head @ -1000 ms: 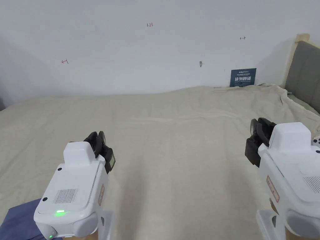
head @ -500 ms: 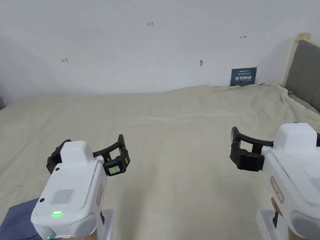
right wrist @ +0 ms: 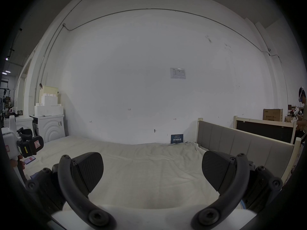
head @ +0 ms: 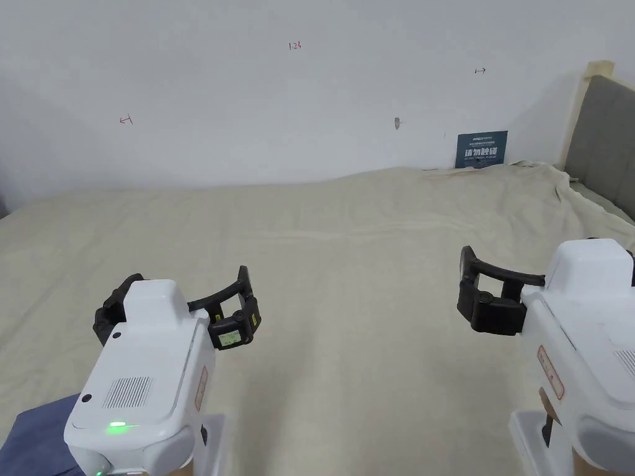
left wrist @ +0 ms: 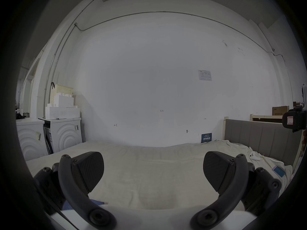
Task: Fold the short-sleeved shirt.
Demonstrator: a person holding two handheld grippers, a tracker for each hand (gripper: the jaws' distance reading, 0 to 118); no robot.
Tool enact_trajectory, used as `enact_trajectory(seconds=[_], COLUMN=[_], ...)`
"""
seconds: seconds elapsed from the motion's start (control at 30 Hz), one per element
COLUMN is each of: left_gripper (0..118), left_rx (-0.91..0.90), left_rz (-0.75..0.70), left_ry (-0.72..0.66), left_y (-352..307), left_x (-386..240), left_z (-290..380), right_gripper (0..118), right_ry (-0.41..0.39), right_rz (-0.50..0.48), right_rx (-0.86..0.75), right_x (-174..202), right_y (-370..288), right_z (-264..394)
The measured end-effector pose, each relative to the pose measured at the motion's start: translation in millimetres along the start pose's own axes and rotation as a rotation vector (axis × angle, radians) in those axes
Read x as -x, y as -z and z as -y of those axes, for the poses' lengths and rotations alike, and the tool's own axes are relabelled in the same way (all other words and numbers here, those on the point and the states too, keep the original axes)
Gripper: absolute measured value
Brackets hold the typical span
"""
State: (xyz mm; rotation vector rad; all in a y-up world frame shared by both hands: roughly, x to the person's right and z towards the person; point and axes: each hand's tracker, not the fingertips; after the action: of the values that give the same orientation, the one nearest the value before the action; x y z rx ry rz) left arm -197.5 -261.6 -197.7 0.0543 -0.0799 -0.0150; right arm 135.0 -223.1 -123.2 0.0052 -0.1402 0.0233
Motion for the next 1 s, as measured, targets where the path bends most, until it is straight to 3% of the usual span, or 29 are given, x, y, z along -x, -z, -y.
enact_trajectory(seconds=[1.0], left_gripper=[118], left_rx=[0.013], left_rz=[0.006], left_ry=[-0.012], left_y=[3.4], left_x=[-0.3], left_z=[0.6], right_gripper=[117], right_ry=[-0.013], right_rz=[0.006], right_rx=[0.0], right_x=[3.1], right_y=[-0.4], right_z=[-3.4])
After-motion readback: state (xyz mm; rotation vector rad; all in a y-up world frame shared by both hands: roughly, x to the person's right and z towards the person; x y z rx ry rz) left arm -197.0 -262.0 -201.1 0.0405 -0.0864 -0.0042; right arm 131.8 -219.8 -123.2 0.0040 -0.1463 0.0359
